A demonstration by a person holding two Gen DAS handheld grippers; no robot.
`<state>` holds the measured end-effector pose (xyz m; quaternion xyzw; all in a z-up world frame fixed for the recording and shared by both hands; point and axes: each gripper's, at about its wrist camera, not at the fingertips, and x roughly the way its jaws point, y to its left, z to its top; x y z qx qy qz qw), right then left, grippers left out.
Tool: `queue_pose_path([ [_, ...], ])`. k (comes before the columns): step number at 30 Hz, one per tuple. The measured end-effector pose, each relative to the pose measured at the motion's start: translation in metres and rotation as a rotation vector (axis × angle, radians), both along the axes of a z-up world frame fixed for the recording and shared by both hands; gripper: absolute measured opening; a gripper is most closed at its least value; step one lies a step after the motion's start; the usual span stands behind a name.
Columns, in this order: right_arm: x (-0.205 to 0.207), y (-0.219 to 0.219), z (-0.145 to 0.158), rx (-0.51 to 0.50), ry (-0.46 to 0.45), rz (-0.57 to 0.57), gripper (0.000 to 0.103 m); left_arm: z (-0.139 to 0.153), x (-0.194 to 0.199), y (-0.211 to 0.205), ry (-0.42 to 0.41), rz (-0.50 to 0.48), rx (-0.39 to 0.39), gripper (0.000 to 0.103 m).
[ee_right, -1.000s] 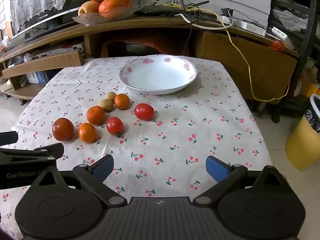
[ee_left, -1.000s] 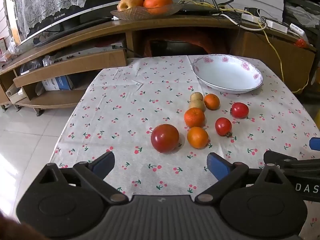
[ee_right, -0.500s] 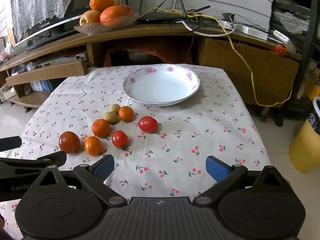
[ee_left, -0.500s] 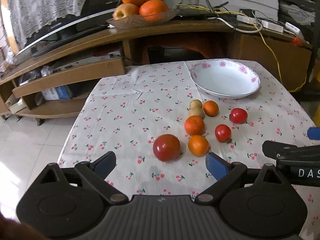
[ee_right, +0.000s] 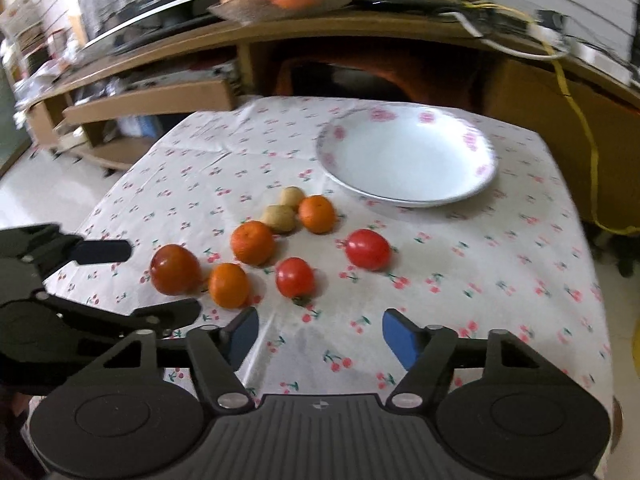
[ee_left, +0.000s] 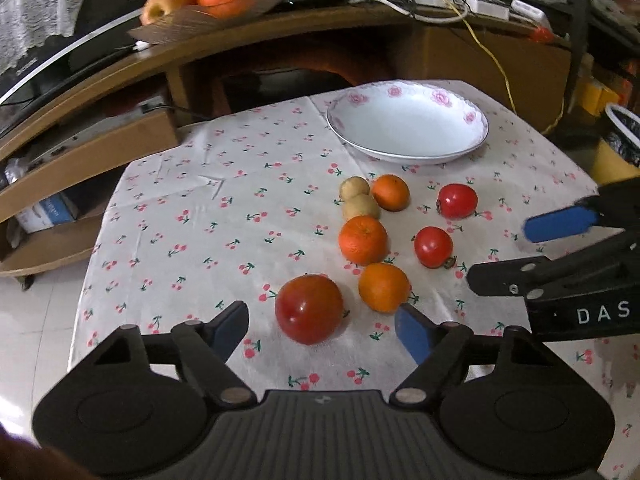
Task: Organize fruits
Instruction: 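Grasp the large red tomato with the left tool while the right grasps a small tomato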
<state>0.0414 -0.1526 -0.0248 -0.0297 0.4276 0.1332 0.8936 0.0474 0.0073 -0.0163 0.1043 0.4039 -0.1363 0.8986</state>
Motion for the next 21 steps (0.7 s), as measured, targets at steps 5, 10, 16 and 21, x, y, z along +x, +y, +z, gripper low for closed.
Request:
queue_pose_path([
  [5, 0.016, 0.004, -0.004, 0.0, 0.011, 0.078, 0.058, -0.007, 0.008, 0.002, 0.035, -0.048, -0.007, 0.079],
  [10, 0.029, 0.011, -0.014, -0.018, 0.034, 0.143, 0.043, -0.017, 0.016, 0.0, 0.05, -0.08, 0.018, 0.07],
  [16, 0.04, 0.014, -0.021, -0.035, 0.044, 0.174, 0.028, -0.022, 0.025, 0.006, 0.067, -0.074, -0.028, 0.061],
  [21, 0.042, 0.012, -0.023, -0.025, 0.039, 0.185, 0.026, -0.022, 0.033, 0.01, 0.068, -0.042, -0.054, 0.049],
])
